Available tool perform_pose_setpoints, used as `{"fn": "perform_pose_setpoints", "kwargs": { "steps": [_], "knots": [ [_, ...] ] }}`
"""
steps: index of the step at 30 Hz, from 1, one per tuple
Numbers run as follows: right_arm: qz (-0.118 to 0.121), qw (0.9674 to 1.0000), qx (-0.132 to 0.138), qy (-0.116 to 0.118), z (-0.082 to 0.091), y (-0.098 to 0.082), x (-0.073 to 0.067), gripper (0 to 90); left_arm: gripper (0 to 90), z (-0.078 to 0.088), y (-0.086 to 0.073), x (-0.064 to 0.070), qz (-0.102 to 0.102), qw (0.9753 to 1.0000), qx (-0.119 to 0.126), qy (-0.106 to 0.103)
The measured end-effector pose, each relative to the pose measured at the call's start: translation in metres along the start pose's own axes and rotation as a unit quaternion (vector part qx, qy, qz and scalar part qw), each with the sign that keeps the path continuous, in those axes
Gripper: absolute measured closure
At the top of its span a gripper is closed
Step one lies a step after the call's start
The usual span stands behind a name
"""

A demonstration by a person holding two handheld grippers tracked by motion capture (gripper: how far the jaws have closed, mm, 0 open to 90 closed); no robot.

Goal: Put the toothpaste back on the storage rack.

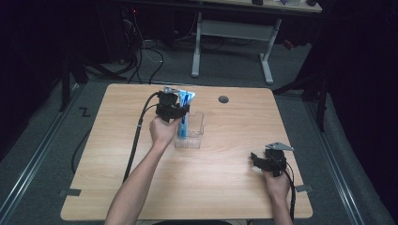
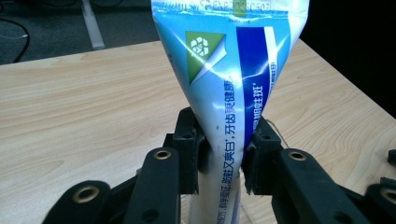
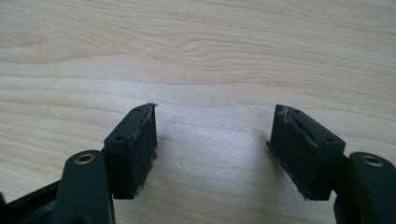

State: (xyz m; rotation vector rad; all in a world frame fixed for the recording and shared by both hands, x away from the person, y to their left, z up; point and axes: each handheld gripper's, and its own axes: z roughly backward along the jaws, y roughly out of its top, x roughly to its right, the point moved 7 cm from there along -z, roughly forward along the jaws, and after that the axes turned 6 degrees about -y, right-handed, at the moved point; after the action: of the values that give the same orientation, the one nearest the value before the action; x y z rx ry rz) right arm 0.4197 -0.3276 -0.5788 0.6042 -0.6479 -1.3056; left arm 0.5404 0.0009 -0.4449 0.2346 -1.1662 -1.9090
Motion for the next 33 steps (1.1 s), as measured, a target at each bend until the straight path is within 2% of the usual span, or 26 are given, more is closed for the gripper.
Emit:
{"fn": "perform_pose_setpoints", "kwargs": {
  "steps": [23,33],
  "knots": [
    [0.000,1.0000,0.000,0.000,0.000,0.000,0.000,31.9,69.9,0.007,-0.019,-0.008,0.024,0.9997,0.000,0.007],
    [0.000,1.0000,0.000,0.000,0.000,0.000,0.000,31.9,68.9,0.010,-0.020,-0.009,0.019,0.9997,-0.001,0.013]
  ]
}}
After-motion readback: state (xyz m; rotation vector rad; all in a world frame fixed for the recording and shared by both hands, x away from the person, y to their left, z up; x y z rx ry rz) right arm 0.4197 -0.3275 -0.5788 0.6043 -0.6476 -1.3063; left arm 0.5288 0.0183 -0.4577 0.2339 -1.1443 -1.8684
